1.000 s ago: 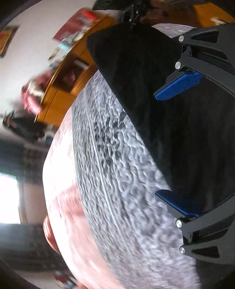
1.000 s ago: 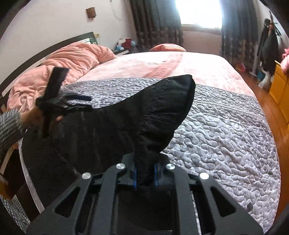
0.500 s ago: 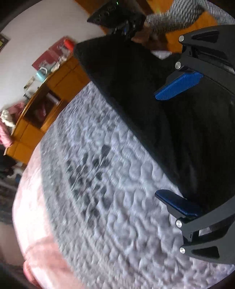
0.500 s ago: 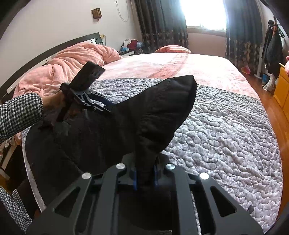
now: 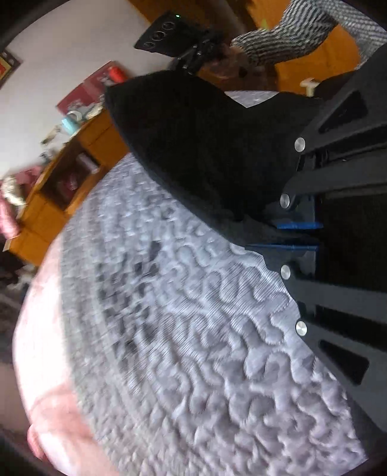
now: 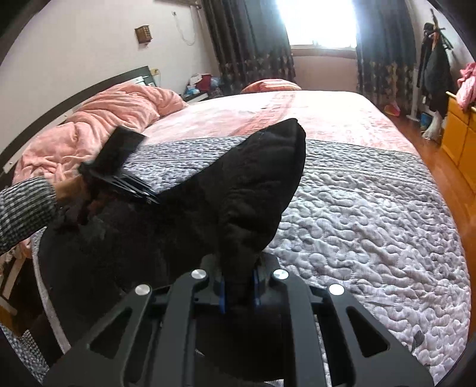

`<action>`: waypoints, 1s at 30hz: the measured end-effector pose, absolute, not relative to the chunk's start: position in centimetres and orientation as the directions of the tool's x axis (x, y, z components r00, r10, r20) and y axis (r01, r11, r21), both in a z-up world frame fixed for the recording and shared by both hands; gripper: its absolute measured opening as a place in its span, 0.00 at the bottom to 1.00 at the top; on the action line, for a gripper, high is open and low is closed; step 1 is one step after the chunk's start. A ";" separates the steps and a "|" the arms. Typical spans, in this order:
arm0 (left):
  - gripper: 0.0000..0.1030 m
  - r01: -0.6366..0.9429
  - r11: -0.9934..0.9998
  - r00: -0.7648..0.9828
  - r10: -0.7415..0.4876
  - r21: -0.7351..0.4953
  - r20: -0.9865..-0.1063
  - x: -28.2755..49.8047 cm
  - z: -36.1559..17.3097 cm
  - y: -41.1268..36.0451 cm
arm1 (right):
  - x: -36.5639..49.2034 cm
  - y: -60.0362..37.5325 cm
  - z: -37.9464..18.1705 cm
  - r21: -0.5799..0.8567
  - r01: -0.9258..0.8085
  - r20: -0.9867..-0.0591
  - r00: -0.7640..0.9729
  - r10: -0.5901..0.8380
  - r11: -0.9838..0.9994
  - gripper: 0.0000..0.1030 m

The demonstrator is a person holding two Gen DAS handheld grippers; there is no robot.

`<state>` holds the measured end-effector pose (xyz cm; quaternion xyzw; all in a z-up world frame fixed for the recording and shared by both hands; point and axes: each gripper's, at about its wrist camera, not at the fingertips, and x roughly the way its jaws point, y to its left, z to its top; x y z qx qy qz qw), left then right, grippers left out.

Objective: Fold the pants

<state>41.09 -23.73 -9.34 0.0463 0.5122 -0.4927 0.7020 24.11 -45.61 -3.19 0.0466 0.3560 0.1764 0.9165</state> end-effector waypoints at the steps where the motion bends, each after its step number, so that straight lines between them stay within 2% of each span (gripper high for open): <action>1: 0.06 0.744 0.525 0.035 -0.649 -0.413 -0.760 40.4 -8.4 -23.3 | 24.1 -45.6 -3.1 0.204 -0.272 -0.633 0.696 0.339 0.940 0.11; 5: 0.07 0.778 0.614 0.318 -0.566 -0.132 -0.760 34.5 -3.6 -22.9 | 23.4 -44.9 -2.5 0.161 -0.225 -0.613 0.741 0.276 0.961 0.12; 7: 0.07 0.765 0.640 0.469 -0.469 0.078 -0.749 29.9 -2.0 -23.2 | 22.8 -43.8 -2.4 0.108 -0.217 -0.607 0.758 0.237 0.970 0.13; 11: 0.07 0.704 0.668 0.593 -0.365 0.242 -0.718 23.1 -1.2 -22.3 | 20.6 -41.7 -2.9 0.008 -0.221 -0.599 0.780 0.181 0.975 0.14; 14: 0.06 0.657 0.663 0.685 -0.323 0.361 -0.653 17.4 -2.1 -22.1 | 18.5 -40.6 -3.9 -0.058 -0.208 -0.601 0.788 0.132 0.976 0.18; 15: 0.06 0.649 0.647 0.705 -0.315 0.399 -0.635 15.4 -2.7 -22.1 | 17.5 -40.5 -4.4 -0.073 -0.202 -0.607 0.786 0.118 0.977 0.23; 17: 0.06 0.653 0.631 0.707 -0.309 0.419 -0.637 12.5 -3.8 -21.9 | 16.3 -40.6 -5.1 -0.073 -0.196 -0.625 0.773 0.109 0.978 0.39; 18: 0.06 0.658 0.633 0.694 -0.300 0.407 -0.655 11.0 -4.8 -21.7 | 15.5 -40.7 -5.4 -0.068 -0.193 -0.634 0.766 0.107 0.979 0.50; 20: 0.06 0.658 0.634 0.684 -0.281 0.405 -0.673 9.1 -6.2 -21.5 | 13.7 -41.3 -6.2 -0.018 -0.215 -0.670 0.728 0.148 0.976 0.55; 22: 0.06 0.664 0.630 0.672 -0.267 0.403 -0.691 7.4 -7.8 -21.2 | 12.1 -41.8 -7.4 0.028 -0.222 -0.708 0.684 0.176 0.975 0.65; 24: 0.06 0.666 0.607 0.676 -0.248 0.433 -0.694 5.8 -9.1 -21.1 | 10.5 -42.4 -8.7 0.045 -0.214 -0.739 0.650 0.176 0.976 0.70; 27: 0.06 0.671 0.606 0.668 -0.243 0.427 -0.704 4.8 -10.1 -21.0 | 8.2 -44.4 -10.9 0.096 -0.159 -0.800 0.575 0.172 0.983 0.71; 30: 0.06 0.675 0.602 0.655 -0.221 0.427 -0.723 4.6 -11.1 -21.4 | 6.5 -46.5 -12.2 0.184 -0.059 -0.816 0.547 0.186 0.981 0.72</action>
